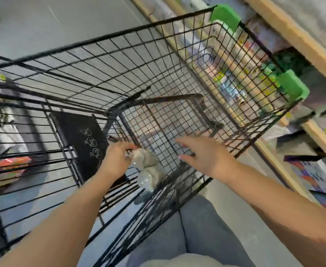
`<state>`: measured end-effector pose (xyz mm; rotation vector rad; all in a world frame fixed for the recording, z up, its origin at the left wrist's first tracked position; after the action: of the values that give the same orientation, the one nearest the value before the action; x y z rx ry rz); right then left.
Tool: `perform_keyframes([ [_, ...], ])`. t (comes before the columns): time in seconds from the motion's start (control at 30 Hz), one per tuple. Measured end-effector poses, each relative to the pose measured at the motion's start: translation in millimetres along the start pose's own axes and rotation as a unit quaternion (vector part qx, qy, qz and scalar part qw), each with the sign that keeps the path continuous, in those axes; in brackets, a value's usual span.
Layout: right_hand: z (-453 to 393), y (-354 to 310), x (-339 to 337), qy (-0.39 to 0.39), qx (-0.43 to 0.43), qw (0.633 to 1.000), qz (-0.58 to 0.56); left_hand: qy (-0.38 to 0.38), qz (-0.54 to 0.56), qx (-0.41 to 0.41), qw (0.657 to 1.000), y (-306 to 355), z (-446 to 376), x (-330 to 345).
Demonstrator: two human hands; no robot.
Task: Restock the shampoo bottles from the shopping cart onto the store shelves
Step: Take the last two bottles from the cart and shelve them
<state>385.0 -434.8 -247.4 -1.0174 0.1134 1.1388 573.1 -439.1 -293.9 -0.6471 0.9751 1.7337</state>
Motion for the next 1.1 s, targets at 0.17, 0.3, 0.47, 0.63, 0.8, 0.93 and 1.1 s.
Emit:
perform_keyframes([
  [0.17,-36.4,-13.4,32.7,-0.109,-0.021,0.993,0.030,-0.032,-0.096,0.029,0.994,-14.3,-11.7,18.8],
  [0.3,-65.6,-16.0,63.8,-0.188,0.004,0.981,0.052,-0.097,-0.168,0.090,0.977,-12.9,-21.0,34.7],
  [0.47,-81.2,-15.2,114.4,-0.313,0.056,0.948,0.034,-0.177,-0.179,0.120,0.960,-19.2,-39.6,58.8],
  [0.63,-94.1,-10.7,152.0,-0.308,0.089,0.944,0.081,-0.170,-0.087,0.139,0.972,-24.2,-45.2,66.2],
  [0.8,-101.7,-11.4,168.0,-0.304,0.095,0.941,0.110,-0.161,-0.026,0.137,0.977,-27.7,-47.0,67.3],
  [0.93,-105.2,-15.6,157.3,-0.312,0.099,0.937,0.120,-0.182,-0.030,0.149,0.972,-28.2,-47.7,66.9],
  [1.1,-104.6,0.2,125.2,-0.302,0.135,0.937,0.112,-0.151,-0.021,0.120,0.981,-23.0,-50.6,59.3],
])
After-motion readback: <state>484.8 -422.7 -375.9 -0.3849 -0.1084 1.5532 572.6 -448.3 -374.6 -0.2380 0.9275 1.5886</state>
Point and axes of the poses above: each hand's wrist, its own z-axis away from the middle knuckle, its own x-axis out of the palm, y = z × x, the point moved 7 cm from there along -z, towards the middle knuckle, and after that the axes turned 7 degrees about -z, right-handed, at the moved point
